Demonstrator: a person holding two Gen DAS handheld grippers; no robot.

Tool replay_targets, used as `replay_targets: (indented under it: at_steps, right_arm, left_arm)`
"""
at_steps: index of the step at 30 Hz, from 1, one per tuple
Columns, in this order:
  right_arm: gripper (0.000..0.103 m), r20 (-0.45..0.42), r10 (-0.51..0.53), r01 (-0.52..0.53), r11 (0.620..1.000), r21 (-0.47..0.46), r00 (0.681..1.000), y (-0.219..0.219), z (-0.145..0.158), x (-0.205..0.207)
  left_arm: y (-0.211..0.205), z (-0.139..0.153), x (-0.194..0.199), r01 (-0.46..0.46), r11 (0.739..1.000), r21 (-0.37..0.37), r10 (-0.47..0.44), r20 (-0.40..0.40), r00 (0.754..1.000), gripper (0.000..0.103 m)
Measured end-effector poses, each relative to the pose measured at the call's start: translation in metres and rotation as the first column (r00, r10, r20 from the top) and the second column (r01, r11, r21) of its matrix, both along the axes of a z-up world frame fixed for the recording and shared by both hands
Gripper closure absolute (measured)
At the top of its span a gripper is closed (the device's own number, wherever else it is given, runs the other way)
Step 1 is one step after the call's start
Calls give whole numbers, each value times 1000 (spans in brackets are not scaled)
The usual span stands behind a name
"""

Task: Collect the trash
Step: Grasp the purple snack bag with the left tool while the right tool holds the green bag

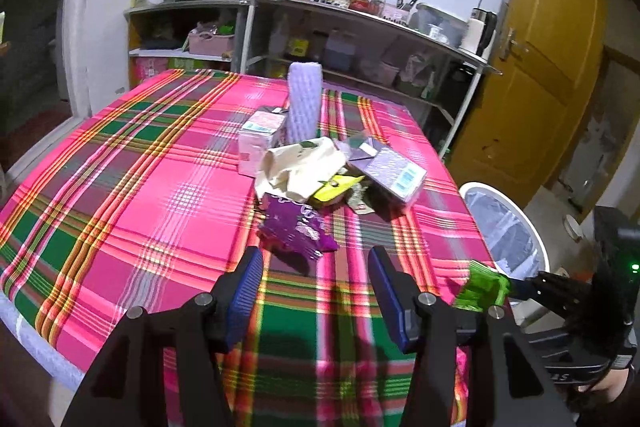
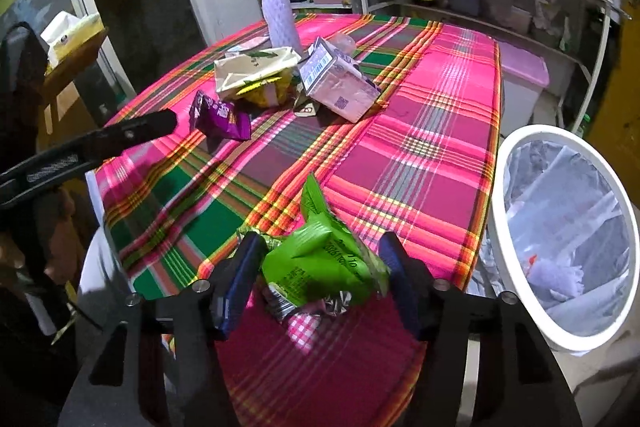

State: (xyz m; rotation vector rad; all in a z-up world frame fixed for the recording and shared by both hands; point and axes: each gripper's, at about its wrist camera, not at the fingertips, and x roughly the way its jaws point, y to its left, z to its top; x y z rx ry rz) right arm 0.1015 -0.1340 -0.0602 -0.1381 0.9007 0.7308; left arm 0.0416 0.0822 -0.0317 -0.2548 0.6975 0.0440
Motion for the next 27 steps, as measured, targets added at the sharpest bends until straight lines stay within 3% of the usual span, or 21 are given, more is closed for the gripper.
replay_targets:
  at_steps: [8,10,12,23,27]
  right_arm:
    - [57,-6,-16,16,1000,27,1000,-1,2,3]
    - [67,-11,-16,17,999,39,1000,-2,4,5]
    - [70,-14,-21,22,998,51,1000,-3,5,7]
    - [73,-12,-8,9,997,70,1000,0,7,9]
    - [74,-10,-12,13,997,79,1000,-2,8,9]
  left_arm:
    - [10,-14,25,-16,1000,-7,16,-39,999,48]
    - [11,-18,31,-19,1000,-11,19,-46,999,48]
    - [12,-20,35,-23,1000,-14,22,-49,999,48]
    - [14,-30,57,-51,997,-49,48,-69,996,48]
    - [13,-31,56,-38,998,-48,35,-67,997,61]
